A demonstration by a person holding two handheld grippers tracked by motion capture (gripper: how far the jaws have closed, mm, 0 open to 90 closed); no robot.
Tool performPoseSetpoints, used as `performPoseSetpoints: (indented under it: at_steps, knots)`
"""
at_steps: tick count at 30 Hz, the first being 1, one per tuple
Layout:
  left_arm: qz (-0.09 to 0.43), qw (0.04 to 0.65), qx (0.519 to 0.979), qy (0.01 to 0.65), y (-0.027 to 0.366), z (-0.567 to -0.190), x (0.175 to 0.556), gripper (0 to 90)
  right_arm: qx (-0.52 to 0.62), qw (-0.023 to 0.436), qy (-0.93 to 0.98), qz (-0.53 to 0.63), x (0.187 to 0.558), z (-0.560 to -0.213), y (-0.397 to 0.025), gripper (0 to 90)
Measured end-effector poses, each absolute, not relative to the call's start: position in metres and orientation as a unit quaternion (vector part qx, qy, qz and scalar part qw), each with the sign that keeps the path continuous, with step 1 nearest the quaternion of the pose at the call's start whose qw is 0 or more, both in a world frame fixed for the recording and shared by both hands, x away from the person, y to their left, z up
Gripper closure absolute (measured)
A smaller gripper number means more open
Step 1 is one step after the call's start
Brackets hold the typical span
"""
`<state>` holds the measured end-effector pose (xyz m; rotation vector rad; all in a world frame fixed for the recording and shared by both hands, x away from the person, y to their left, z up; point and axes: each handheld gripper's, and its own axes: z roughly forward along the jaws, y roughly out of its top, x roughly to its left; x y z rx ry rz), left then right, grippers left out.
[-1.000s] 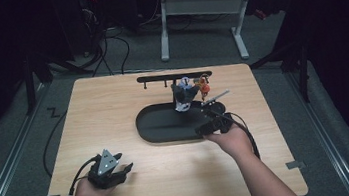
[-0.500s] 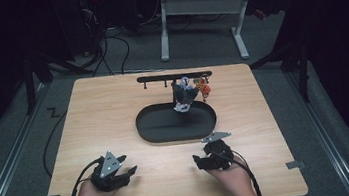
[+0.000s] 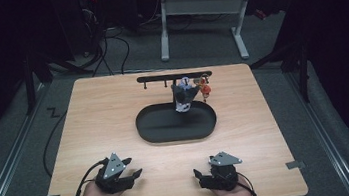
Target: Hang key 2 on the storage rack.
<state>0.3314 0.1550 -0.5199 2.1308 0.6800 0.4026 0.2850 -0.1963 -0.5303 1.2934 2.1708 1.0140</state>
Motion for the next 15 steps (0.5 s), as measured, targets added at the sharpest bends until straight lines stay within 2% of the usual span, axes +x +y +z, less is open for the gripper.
performPoseSetpoints:
  at_steps: [15]
  knots:
    - [0.161, 0.423, 0.851, 0.267, 0.1583, -0.5189, 0.3279, 42.7, 0.450, 0.219, 0.779, 0.378, 0.2853, -0.5253, -0.1884, 21.9]
